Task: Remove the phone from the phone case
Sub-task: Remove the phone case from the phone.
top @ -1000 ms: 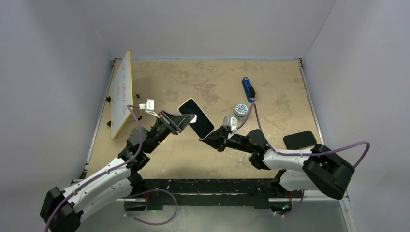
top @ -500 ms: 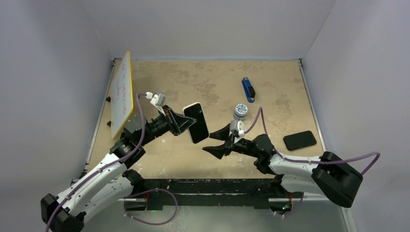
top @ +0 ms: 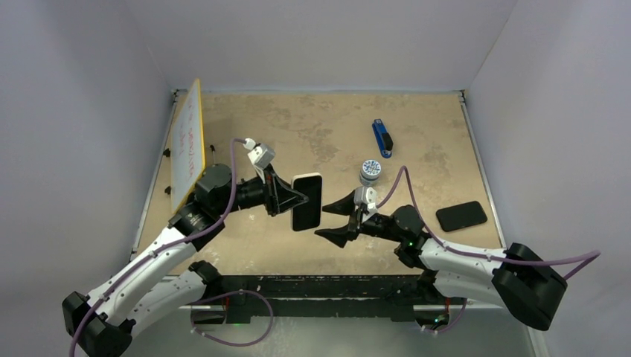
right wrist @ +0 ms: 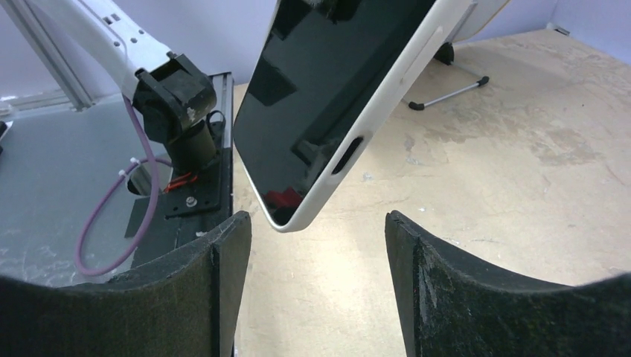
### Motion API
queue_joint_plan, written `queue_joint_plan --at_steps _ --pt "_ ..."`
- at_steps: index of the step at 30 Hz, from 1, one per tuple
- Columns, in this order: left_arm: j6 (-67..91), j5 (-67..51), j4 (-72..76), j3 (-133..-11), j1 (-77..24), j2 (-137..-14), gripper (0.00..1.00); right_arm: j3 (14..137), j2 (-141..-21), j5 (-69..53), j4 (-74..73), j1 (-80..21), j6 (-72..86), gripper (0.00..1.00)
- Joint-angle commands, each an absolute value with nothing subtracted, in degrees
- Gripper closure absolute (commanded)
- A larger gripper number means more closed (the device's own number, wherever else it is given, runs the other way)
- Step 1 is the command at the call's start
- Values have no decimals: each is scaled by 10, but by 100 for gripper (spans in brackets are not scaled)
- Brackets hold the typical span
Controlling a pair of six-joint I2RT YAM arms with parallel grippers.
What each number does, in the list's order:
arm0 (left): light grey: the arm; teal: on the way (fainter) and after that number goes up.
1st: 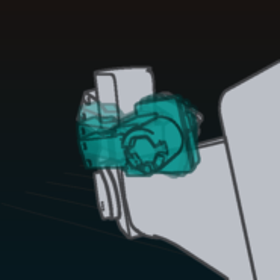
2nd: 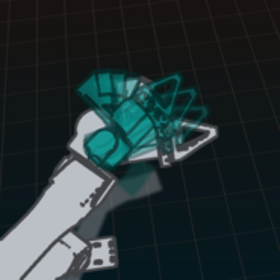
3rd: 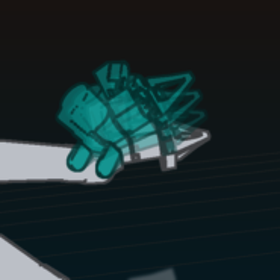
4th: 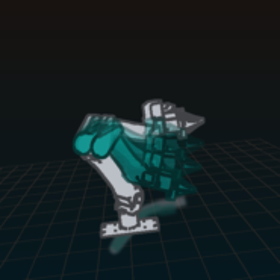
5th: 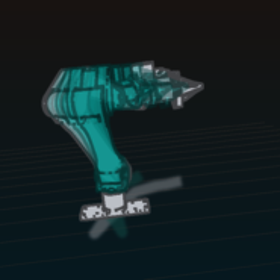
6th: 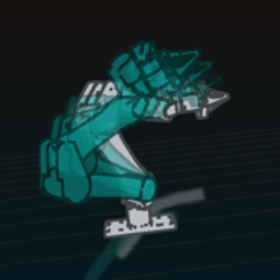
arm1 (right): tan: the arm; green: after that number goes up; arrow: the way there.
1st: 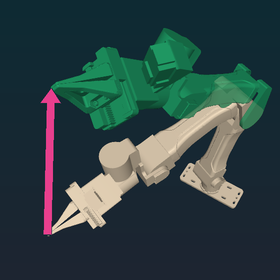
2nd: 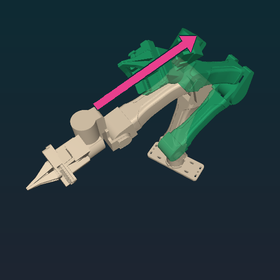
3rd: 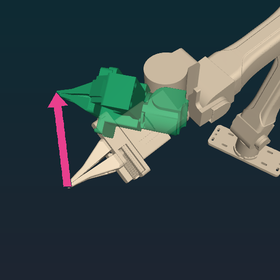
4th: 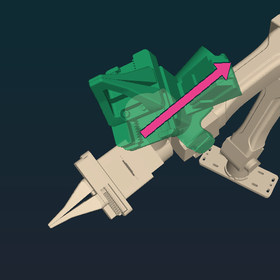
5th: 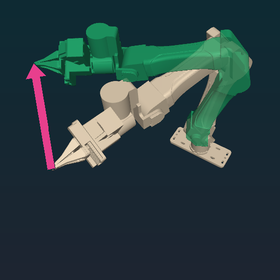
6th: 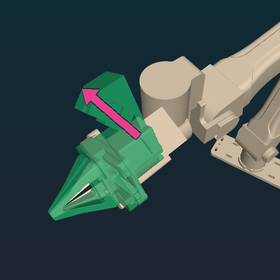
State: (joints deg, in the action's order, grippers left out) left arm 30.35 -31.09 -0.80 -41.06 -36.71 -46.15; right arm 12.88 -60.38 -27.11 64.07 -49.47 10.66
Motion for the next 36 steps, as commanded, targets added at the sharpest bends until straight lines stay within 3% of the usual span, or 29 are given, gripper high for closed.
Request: queue_joint_plan --at_steps 1,15,19,24,30,34,36 --pt "291 -378 41 -452 -361 -468 100 157 -591 -305 624 -492 74 32" --pt "296 -436 54 -458 -346 -491 100 188 -621 -433 610 -492 42 48" --pt "301 -456 64 -455 -338 -506 100 197 -622 -439 583 -492 20 58" --pt "304 -466 73 -452 -329 -511 100 208 -633 -439 563 -492 2 64" --pt "308 -482 80 -451 -321 -519 100 224 -655 -442 548 -492 -16 78" --pt "315 -496 79 -454 -311 -528 100 232 -662 -455 527 -492 -87 99" --pt "317 -500 76 -457 -305 -532 100 231 -661 -450 523 -492 -115 100"
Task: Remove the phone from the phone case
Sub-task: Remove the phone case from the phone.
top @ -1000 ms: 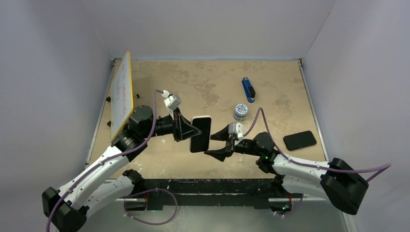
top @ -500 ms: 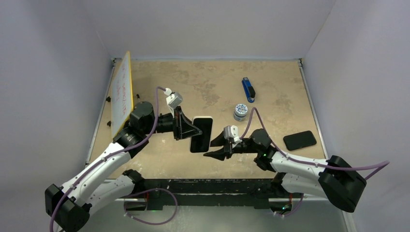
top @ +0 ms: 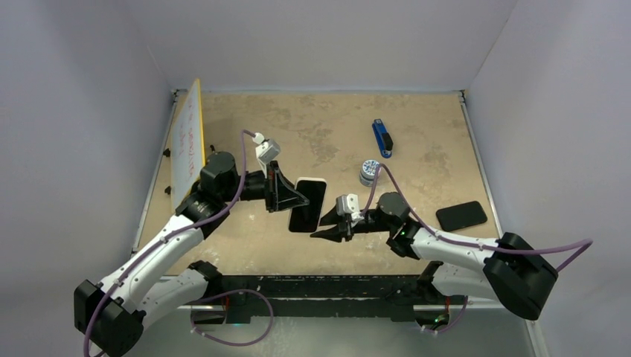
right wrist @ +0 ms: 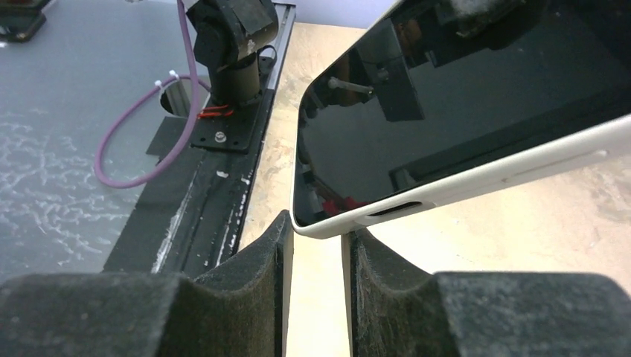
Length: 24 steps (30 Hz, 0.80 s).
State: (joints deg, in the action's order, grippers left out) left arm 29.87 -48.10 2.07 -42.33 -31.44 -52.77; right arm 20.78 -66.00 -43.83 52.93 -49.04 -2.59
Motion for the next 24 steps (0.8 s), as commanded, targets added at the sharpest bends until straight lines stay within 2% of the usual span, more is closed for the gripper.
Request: queue_joint_plan --at_steps 1,7,16,21,24 --pt "318 -503 76 -457 -303 -533 100 230 -660 -444 518 -492 -132 100" --pt "320 -504 69 -459 -301 -543 100 247 -663 -425 468 -492 -211 100" --pt "315 -494 59 -453 -301 -532 100 256 -667 -422 462 -492 -215 100" --pt "293 -459 32 -466 -301 -502 100 225 -655 -447 496 -492 -186 77" --pt "280 -458 17 -471 -301 -502 100 215 -648 -460 508 -492 -173 66"
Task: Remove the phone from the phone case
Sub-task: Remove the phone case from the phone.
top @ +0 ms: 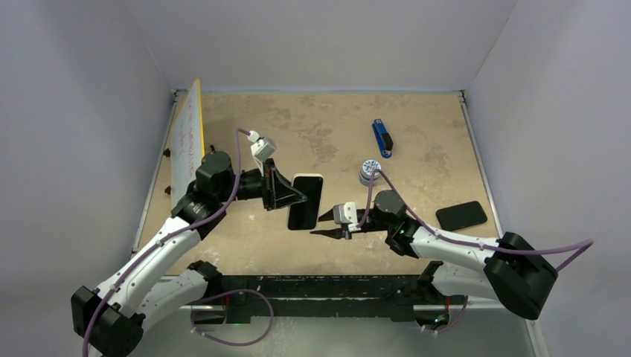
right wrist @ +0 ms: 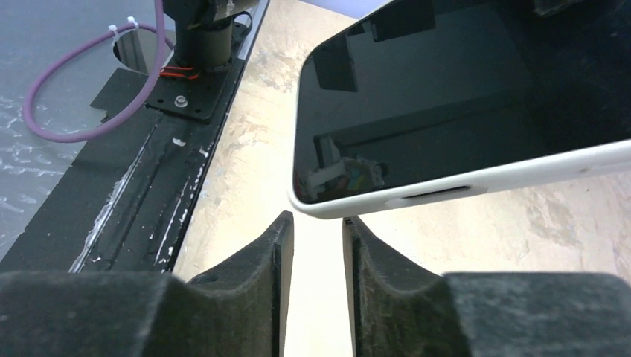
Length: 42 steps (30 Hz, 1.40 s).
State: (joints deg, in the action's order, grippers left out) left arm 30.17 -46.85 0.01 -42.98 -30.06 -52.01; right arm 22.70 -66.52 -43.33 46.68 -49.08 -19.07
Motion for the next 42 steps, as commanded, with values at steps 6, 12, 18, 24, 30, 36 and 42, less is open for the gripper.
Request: queue_joint_plan --at_steps 6,12,18,24,30,36,42 --pt "253 -462 9 -467 -301 -493 100 201 -649 -475 572 -493 -118 59" --pt "236 -490 40 -450 -301 -471 100 178 -708 -472 745 -492 10 58" --pt "212 -508 41 -441 -301 -459 100 168 -766 -463 890 -492 99 59" --pt "192 -507 20 -445 -301 -476 100 164 -755 -452 879 -492 92 58" --pt "186 -520 24 -447 -301 -491 100 157 -728 -425 853 -492 72 57" --pt "194 -538 38 -449 -301 -503 100 156 -722 -420 850 -492 68 59" --pt "232 -549 91 -430 -301 -505 100 160 -725 -431 841 -492 64 63"
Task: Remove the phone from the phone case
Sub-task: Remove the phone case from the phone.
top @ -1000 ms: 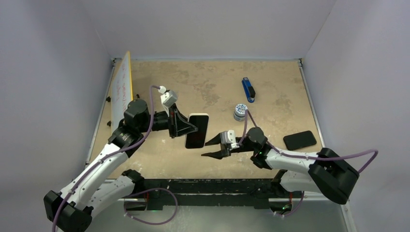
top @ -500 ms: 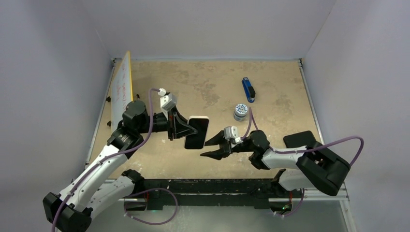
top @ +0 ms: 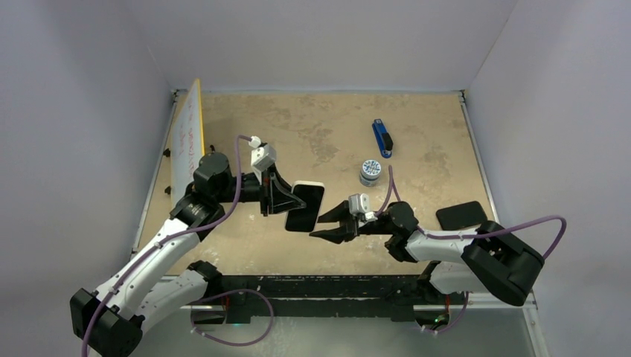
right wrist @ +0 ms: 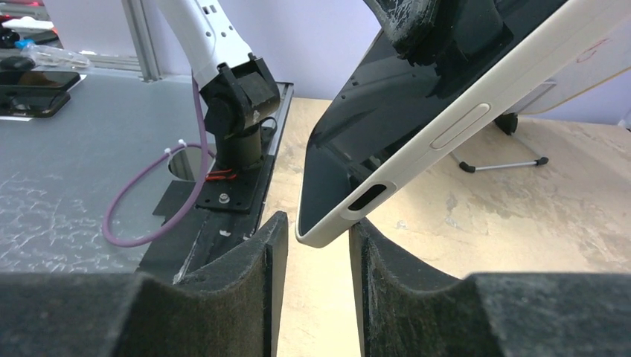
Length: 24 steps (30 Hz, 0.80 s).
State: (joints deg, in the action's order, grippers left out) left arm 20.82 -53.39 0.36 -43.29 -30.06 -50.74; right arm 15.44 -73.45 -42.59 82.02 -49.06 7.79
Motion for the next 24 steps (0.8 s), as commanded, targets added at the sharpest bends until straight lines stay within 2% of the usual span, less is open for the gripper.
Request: queue_joint_plan --at_steps 1,9,17,24 --pt "240 -549 99 -428 -301 -505 100 162 -727 -435 835 -492 61 64" --pt "299 -555 138 -432 -301 -528 100 176 -731 -459 779 -492 3 76" --pt "338 -558 141 -432 -301 -556 100 177 -718 -443 718 -492 -70 96" --pt "379 -564 185 -415 -301 -560 100 169 -701 -412 698 -493 -109 100"
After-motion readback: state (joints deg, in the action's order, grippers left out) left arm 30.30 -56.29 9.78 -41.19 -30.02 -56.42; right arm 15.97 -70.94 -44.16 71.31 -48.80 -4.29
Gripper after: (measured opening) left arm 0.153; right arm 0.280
